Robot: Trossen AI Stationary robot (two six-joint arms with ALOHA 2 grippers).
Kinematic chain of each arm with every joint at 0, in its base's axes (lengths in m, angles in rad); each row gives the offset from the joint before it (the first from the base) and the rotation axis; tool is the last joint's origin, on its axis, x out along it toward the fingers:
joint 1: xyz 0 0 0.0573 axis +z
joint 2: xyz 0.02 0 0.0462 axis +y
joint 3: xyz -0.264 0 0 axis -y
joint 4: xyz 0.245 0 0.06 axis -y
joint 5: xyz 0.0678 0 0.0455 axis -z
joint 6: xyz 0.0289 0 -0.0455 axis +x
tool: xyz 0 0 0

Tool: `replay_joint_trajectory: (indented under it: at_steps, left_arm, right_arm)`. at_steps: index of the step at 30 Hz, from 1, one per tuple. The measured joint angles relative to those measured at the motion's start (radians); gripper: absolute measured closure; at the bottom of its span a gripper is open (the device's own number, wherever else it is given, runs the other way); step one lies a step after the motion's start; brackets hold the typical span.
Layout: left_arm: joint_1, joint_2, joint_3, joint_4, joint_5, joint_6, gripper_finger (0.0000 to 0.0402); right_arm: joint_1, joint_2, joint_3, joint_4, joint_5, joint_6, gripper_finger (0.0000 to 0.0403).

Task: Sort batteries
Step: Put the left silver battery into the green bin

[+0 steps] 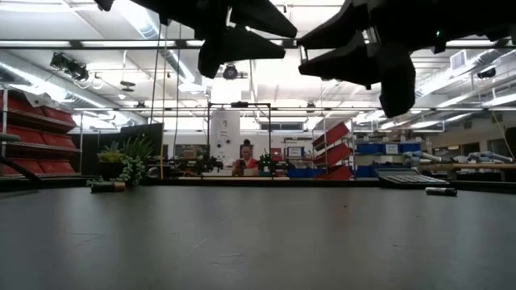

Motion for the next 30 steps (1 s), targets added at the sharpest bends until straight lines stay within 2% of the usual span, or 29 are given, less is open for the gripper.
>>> replay_joint_trajectory:
  at_steps: [12, 17, 20, 24, 25, 26, 27, 28, 30]
  left_arm:
    - [0.001, 0.000, 0.000, 0.088, -0.029, 0.011, 0.0219]
    - [0.000, 0.000, 0.000, 0.119, -0.030, 0.071, 0.0224]
    - [-0.002, 0.000, 0.000, 0.129, -0.026, 0.117, 0.0256]
    - [-0.006, -0.001, 0.000, 0.132, -0.019, 0.155, 0.0356]
    - [-0.008, -0.002, 0.000, 0.129, -0.014, 0.160, 0.0363]
    - [-0.009, -0.002, 0.001, 0.104, -0.013, 0.190, 0.0364]
    - [-0.009, 0.001, -0.001, 0.098, -0.019, 0.198, 0.0364]
    - [-0.007, 0.003, -0.001, 0.089, -0.021, 0.197, 0.0364]
    - [-0.006, 0.000, 0.000, 0.083, -0.031, 0.197, 0.0364]
  right_arm:
    - [0.007, 0.000, 0.063, 0.005, -0.016, -0.089, 0.0212]
    - [0.005, -0.001, 0.088, 0.006, -0.082, -0.110, 0.0212]
    - [0.005, -0.001, 0.096, 0.004, -0.098, -0.113, 0.0212]
    - [0.004, -0.001, 0.096, 0.004, -0.096, -0.133, 0.0212]
    - [0.004, -0.001, 0.096, 0.007, -0.102, -0.130, 0.0212]
    - [0.004, -0.001, 0.098, 0.026, -0.126, -0.100, 0.0232]
    - [0.005, -0.004, 0.101, 0.025, -0.155, -0.080, 0.0284]
    - [0.006, -0.004, 0.100, 0.022, -0.163, -0.048, 0.0296]
    - [0.007, -0.002, 0.098, 0.010, -0.183, 0.024, 0.0277]
